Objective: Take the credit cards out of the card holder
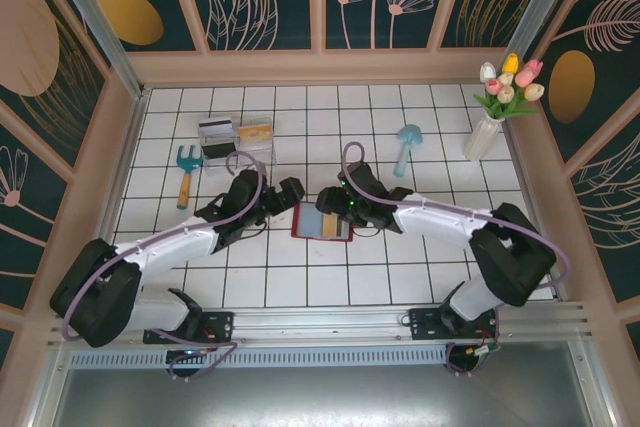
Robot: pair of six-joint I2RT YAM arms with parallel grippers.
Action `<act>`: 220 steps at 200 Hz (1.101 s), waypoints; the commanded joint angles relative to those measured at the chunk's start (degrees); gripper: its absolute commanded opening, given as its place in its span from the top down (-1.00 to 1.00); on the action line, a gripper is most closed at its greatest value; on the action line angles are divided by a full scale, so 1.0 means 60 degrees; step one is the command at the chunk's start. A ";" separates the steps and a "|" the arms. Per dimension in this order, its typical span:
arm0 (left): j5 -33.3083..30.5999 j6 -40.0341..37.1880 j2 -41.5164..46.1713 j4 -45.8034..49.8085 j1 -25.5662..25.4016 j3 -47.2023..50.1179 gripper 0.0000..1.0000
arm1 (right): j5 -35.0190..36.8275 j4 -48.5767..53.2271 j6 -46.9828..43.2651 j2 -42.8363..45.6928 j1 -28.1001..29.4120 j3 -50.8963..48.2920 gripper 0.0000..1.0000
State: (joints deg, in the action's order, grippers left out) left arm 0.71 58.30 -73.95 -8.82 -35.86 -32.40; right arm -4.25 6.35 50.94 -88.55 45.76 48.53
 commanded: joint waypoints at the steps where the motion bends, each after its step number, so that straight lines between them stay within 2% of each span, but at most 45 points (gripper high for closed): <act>1: -0.0193 0.0855 0.0515 -0.0476 0.0207 0.0392 -0.97 | -0.0032 0.0592 -0.0258 -0.0620 0.0046 0.0848 -0.36; 30: 0.0482 0.0502 0.0602 -0.0591 0.0228 0.0427 -0.93 | 0.0103 0.0937 -0.0098 -0.1112 -0.0047 0.1050 -0.35; 56: 0.1029 0.0038 0.0199 -0.0360 0.0229 -0.0084 -0.80 | 0.0121 0.1014 -0.0012 -0.1436 -0.0347 0.0767 -0.27; 87: 0.1834 0.0340 -0.0538 -0.1633 0.0086 -0.0143 -0.55 | -0.0228 0.0114 0.0123 -0.1400 -0.0716 -0.0003 -0.20; 111: 0.2007 0.0175 -0.1147 -0.1198 -0.0093 -0.0775 -0.41 | -0.0327 -0.0065 0.0208 -0.1348 -0.0827 -0.0281 -0.17; 167: 0.2705 0.0743 -0.1898 -0.1605 -0.0626 -0.1105 0.20 | -0.1512 -0.0867 -0.0100 -0.0874 -0.1390 -0.0906 -0.01; 190: 0.2962 0.0924 -0.2290 -0.1900 -0.0899 -0.1081 0.35 | -0.1608 -0.0815 -0.0341 -0.0262 -0.1531 -0.0875 0.01; 220: 0.3142 0.0998 -0.2863 -0.2085 -0.1099 -0.1238 0.45 | -0.1474 -0.0681 -0.0140 0.0262 -0.1567 -0.1150 0.12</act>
State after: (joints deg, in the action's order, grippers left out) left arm 17.32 63.13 -88.51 -18.48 -41.63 -38.46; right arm -12.34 0.89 50.28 -90.13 36.77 43.44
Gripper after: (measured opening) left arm 0.284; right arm 0.464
